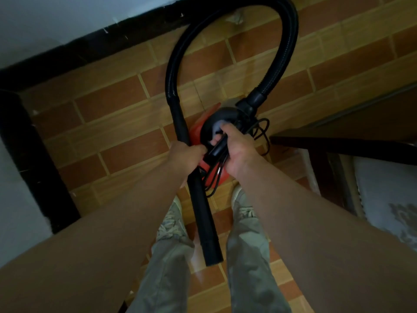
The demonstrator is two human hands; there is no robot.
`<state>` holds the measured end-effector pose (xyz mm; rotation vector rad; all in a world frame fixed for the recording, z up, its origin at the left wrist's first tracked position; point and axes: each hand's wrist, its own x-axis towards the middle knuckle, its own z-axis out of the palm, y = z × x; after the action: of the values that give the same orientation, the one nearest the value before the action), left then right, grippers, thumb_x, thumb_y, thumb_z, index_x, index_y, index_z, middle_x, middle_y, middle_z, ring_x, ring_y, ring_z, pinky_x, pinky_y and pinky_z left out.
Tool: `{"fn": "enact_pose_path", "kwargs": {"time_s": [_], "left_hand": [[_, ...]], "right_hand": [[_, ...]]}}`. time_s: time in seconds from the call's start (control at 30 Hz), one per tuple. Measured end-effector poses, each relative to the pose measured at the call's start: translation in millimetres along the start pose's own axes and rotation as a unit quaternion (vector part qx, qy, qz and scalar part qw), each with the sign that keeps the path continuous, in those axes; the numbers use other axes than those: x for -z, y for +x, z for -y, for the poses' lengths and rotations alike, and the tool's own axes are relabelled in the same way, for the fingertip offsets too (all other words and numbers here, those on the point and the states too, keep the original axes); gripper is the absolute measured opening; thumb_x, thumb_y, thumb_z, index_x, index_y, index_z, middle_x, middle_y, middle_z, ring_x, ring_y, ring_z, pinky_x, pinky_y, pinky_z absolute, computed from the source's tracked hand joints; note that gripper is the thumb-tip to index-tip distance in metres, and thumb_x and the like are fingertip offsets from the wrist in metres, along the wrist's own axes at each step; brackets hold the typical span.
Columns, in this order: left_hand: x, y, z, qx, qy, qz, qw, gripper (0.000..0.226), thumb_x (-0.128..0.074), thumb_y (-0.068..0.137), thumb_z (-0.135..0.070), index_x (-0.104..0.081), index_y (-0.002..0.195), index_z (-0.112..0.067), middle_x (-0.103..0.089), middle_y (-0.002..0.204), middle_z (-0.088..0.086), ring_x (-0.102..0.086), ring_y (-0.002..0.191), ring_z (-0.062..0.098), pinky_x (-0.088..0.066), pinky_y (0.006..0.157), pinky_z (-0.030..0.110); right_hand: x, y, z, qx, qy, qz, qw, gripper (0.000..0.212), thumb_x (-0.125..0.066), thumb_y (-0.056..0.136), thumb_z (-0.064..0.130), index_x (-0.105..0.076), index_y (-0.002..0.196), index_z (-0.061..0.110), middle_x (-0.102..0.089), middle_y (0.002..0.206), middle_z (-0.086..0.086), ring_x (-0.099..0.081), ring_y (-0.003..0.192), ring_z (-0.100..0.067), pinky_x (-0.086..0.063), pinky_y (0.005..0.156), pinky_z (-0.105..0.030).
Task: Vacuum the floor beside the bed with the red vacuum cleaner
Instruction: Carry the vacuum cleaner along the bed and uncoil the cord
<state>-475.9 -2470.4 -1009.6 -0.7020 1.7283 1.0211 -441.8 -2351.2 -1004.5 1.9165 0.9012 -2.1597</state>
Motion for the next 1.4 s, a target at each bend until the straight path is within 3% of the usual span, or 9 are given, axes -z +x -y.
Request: {"fn": "enact_pose_path", "kwargs": {"time_s": [0.17, 0.27, 0.4, 0.67, 0.8, 0.9, 1.13, 1.3, 1.4], "left_hand": [[32, -55, -6, -0.072, 0.007, 0.053, 0.996, 0.060, -0.059, 0.099, -0.017, -0.036, 0.147, -0.044, -0.062, 0.105, -0.002, -0.068, 0.083, 0.014, -0.053, 0.059, 0.025], [53, -90, -13, -0.073, -0.015, 0.078, 0.994, 0.031, -0.045, 0.106, -0.023, -0.058, 0.130, -0.038, -0.066, 0.102, 0.008, -0.067, 0.081, 0.018, -0.056, 0.063, 0.031], [77, -136, -24, -0.077, -0.016, 0.077, 0.994, 0.046, -0.040, 0.099, -0.001, -0.063, 0.129, -0.027, -0.065, 0.063, 0.006, -0.060, 0.053, 0.016, -0.055, 0.055, 0.032], [98, -297, -63, -0.233, 0.139, 0.015, 0.962, 0.034, -0.074, 0.092, -0.021, -0.061, 0.116, -0.041, -0.067, 0.102, 0.005, -0.066, 0.091, 0.020, -0.057, 0.080, 0.037], [99, -376, -89, -0.292, 0.178, -0.076, 0.937, 0.033, -0.079, 0.084, -0.037, -0.061, 0.112, -0.037, -0.044, 0.120, -0.007, -0.055, 0.102, 0.007, -0.046, 0.077, 0.014], [100, -433, -109, -0.334, 0.219, -0.118, 0.909, 0.041, -0.069, 0.076, -0.061, -0.059, 0.111, -0.042, -0.043, 0.130, -0.010, -0.049, 0.116, 0.011, -0.046, 0.097, 0.028], [86, -565, -140, -0.414, 0.078, -0.069, 0.904, 0.021, -0.057, 0.094, -0.058, -0.052, 0.109, -0.043, -0.063, 0.088, 0.007, -0.064, 0.074, 0.020, -0.054, 0.065, 0.046], [86, -641, -154, -0.435, -0.003, -0.074, 0.897, 0.028, -0.037, 0.094, -0.069, -0.040, 0.111, -0.047, -0.058, 0.094, 0.011, -0.061, 0.084, 0.025, -0.055, 0.074, 0.036], [90, -678, -154, -0.456, -0.032, -0.071, 0.887, 0.032, -0.033, 0.102, -0.062, -0.042, 0.114, -0.032, -0.054, 0.096, 0.014, -0.059, 0.090, 0.034, -0.053, 0.090, 0.051]], "right_hand": [[9, -12, 0, 0.007, -0.064, -0.028, 0.998, 0.011, -0.066, 0.088, 0.011, -0.061, 0.095, 0.004, -0.062, 0.068, -0.008, -0.059, 0.057, -0.019, -0.051, 0.068, -0.037], [14, -32, 12, 0.011, -0.110, -0.027, 0.994, 0.008, -0.065, 0.088, 0.011, -0.060, 0.082, 0.007, -0.057, 0.058, -0.006, -0.055, 0.047, -0.018, -0.049, 0.060, -0.033], [20, -76, 38, 0.015, -0.135, -0.016, 0.991, 0.008, -0.068, 0.087, 0.008, -0.059, 0.087, 0.007, -0.052, 0.054, -0.005, -0.049, 0.046, -0.017, -0.043, 0.050, -0.029], [26, -216, 112, 0.058, -0.376, 0.031, 0.924, 0.018, -0.068, 0.091, 0.015, -0.057, 0.078, 0.012, -0.056, 0.067, -0.001, -0.054, 0.051, -0.009, -0.042, 0.047, -0.021], [37, -296, 143, 0.061, -0.350, 0.109, 0.928, 0.007, -0.061, 0.092, 0.007, -0.057, 0.089, 0.010, -0.054, 0.071, -0.003, -0.049, 0.054, -0.013, -0.044, 0.051, -0.025], [39, -360, 175, 0.083, -0.331, 0.119, 0.932, 0.006, -0.066, 0.087, 0.006, -0.065, 0.092, 0.002, -0.059, 0.067, -0.010, -0.055, 0.055, -0.018, -0.048, 0.054, -0.031], [55, -498, 231, 0.151, -0.317, 0.173, 0.920, 0.019, -0.071, 0.091, 0.018, -0.064, 0.101, 0.004, -0.054, 0.060, -0.003, -0.050, 0.048, -0.018, -0.044, 0.050, -0.031], [78, -572, 262, 0.196, -0.305, 0.205, 0.909, 0.029, -0.069, 0.091, 0.034, -0.058, 0.072, 0.016, -0.055, 0.059, -0.002, -0.050, 0.050, -0.018, -0.044, 0.054, -0.031], [90, -606, 274, 0.206, -0.305, 0.234, 0.900, 0.038, -0.062, 0.094, 0.045, -0.056, 0.068, 0.017, -0.054, 0.059, -0.002, -0.049, 0.050, -0.017, -0.043, 0.053, -0.030]]}}
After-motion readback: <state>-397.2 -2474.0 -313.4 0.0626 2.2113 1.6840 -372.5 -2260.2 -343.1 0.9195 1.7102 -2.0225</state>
